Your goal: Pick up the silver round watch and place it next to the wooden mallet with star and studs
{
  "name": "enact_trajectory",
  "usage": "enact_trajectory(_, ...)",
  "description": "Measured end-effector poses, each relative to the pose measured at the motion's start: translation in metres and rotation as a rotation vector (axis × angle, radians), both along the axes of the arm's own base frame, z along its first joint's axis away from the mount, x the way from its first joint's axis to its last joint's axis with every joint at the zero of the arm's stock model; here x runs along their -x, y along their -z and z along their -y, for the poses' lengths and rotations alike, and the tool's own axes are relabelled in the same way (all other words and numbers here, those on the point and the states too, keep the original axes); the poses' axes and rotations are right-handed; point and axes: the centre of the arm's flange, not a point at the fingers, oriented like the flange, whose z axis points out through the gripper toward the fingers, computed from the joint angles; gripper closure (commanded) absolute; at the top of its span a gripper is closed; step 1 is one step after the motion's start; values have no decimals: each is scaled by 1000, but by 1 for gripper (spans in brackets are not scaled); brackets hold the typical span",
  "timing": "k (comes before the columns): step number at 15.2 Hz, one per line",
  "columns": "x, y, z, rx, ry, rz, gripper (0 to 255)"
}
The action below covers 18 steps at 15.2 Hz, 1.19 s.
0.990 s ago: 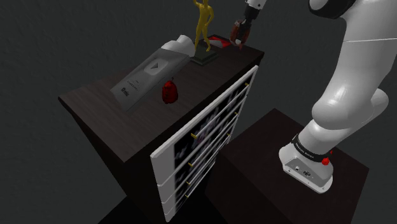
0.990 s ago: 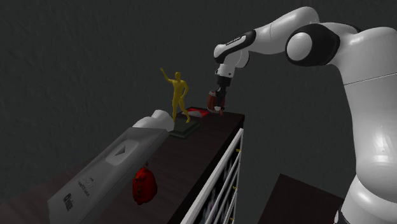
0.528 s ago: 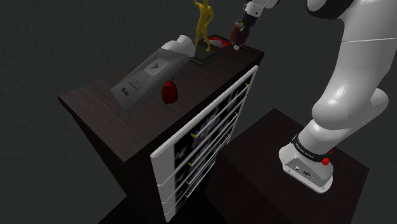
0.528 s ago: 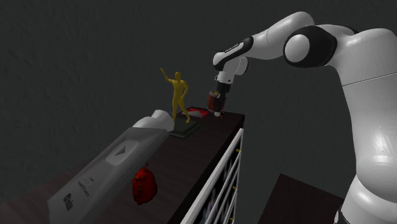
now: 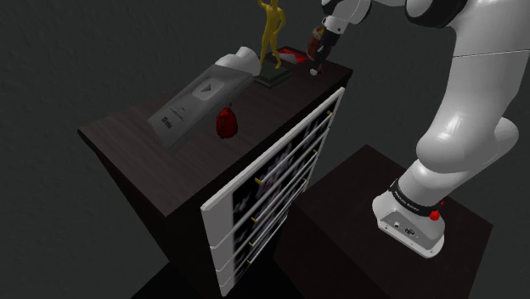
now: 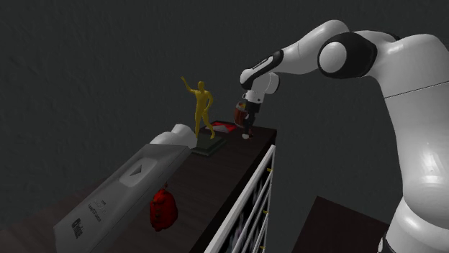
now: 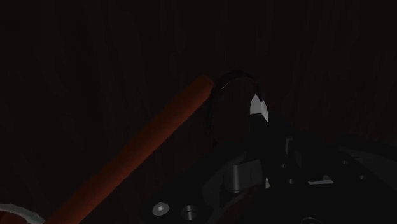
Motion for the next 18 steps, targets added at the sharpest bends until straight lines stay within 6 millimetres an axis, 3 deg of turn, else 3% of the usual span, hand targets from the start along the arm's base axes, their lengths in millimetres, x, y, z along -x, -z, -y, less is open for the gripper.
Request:
enact_trajectory(8, -1, 11, 0, -1, -1, 0, 255)
enact_trajectory(9, -1, 11, 0, -1, -1, 0, 0)
enact_trajectory(15, -1, 11, 2, 0, 1, 0, 0)
enact_trajectory(18, 1, -14, 6, 1, 1, 0, 0)
